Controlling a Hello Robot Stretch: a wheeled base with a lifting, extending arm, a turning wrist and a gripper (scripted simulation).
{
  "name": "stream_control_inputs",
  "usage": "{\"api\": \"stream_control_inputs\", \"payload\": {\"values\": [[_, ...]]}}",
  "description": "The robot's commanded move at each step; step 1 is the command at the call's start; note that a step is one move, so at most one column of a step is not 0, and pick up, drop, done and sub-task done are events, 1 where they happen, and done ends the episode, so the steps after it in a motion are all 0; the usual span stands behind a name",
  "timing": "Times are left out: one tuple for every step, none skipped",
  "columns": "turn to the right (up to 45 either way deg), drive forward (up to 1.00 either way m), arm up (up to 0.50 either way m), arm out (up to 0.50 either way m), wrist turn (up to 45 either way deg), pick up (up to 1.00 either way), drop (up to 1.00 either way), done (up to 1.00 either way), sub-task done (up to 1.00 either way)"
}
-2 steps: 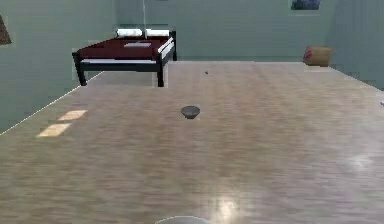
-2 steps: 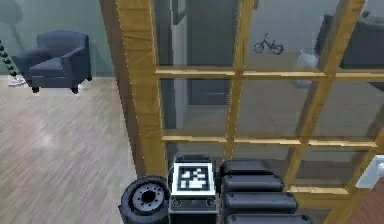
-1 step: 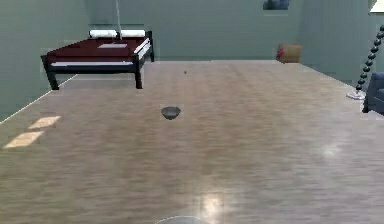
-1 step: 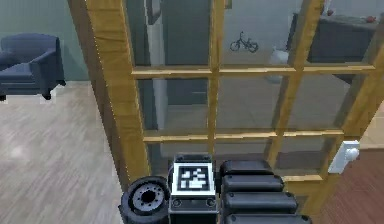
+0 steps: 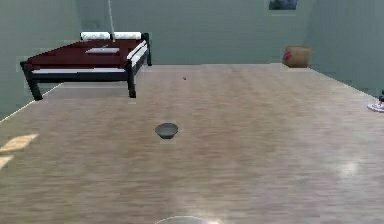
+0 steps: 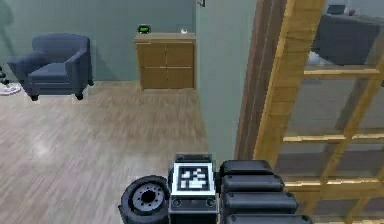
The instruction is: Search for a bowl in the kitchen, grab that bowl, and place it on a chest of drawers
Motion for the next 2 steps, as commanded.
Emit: {"api": "stream_control_inputs", "payload": {"values": [[42.0,0.0,0.0,0.0,0.0,0.0,0.0,0.0,0.0],[0.0,0.45,0.0,0.0,0.0,0.0,0.0,0.0,0.0]]}}
